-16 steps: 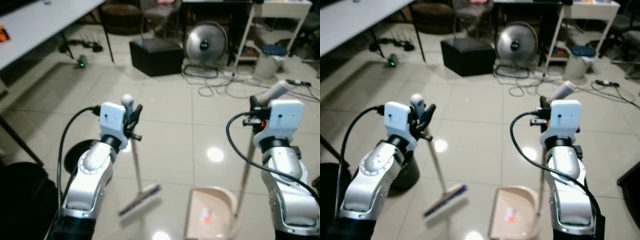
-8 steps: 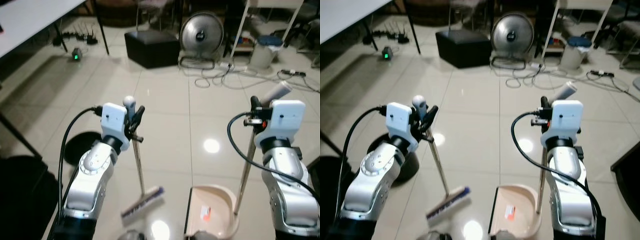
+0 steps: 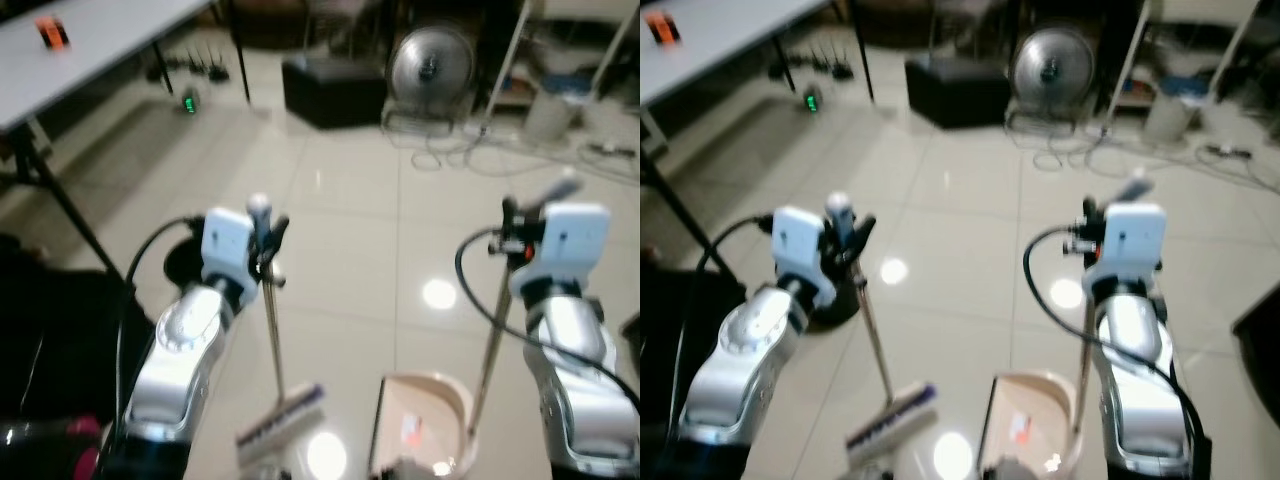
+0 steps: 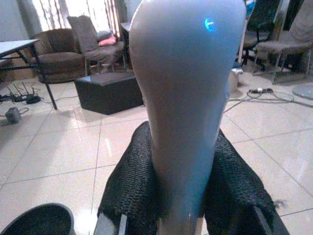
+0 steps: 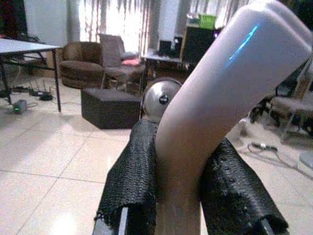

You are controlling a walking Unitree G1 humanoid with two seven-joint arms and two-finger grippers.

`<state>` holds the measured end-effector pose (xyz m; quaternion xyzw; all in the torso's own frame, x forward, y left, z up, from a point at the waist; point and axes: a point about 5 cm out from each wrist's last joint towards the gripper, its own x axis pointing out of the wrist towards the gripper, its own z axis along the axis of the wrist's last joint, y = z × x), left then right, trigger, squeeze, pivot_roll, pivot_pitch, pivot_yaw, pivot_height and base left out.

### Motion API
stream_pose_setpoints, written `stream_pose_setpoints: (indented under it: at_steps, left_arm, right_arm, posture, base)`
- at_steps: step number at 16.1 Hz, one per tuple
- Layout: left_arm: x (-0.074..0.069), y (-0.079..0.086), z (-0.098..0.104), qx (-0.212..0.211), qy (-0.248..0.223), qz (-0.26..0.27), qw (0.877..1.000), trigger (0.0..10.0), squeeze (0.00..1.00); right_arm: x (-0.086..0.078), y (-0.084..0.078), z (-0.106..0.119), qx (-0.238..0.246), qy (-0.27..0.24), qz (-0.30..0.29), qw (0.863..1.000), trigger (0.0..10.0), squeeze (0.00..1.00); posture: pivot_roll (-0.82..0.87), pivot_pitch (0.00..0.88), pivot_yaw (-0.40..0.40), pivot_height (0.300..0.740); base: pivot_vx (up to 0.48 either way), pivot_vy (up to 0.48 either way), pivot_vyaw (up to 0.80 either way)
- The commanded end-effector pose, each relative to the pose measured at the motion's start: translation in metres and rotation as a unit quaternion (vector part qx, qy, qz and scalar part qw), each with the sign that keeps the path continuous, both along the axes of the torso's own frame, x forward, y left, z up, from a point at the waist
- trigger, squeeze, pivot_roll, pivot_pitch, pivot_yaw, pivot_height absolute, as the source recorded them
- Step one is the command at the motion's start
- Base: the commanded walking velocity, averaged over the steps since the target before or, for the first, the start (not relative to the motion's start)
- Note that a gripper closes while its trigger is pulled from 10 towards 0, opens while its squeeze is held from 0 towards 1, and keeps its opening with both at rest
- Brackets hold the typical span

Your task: Sweep floor

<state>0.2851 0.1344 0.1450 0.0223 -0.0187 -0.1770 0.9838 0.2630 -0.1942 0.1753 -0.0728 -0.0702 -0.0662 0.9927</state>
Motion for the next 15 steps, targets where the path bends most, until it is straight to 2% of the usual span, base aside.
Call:
stream_pose_setpoints:
  at_steps: [1, 5, 8, 15]
  left_arm:
    - [0.0010, -0.0011, 0.0096, 0.003, -0.020, -0.006, 1.000, 10.0, 0.00]
    - [0.0030, -0.0042, 0.0067, 0.009, -0.007, -0.016, 1.000, 10.0, 0.00]
    - [0.0046, -0.0038, 0.0081, 0.022, -0.019, -0.007, 1.000, 10.0, 0.00]
    - [0.0066, -0.0071, 0.0095, 0.028, -0.020, -0.009, 0.999, 10.0, 0.00]
  right_arm:
    - [0.0004, -0.0003, 0.0074, -0.005, -0.016, -0.001, 1.000, 10.0, 0.00]
    - [-0.0016, -0.0015, 0.0055, -0.006, -0.015, -0.005, 1.000, 10.0, 0.00]
    - [-0.0015, -0.0019, 0.0068, -0.012, -0.018, -0.005, 1.000, 10.0, 0.00]
    - [-0.0012, -0.0024, 0.0070, -0.015, -0.016, -0.001, 1.000, 10.0, 0.00]
  posture:
    - [-0.11, 0.020, 0.047, 0.740]
    - [-0.11, 0.025, 0.051, 0.740]
    - [-0.11, 0.031, 0.051, 0.740]
    - [-0.11, 0.056, 0.061, 0.740]
  base:
    - [-0.281, 0.000, 0.00]
    - [-0.067, 0.000, 0.00]
    - [0.000, 0.000, 0.00]
    - [0.000, -0.380, 0.00]
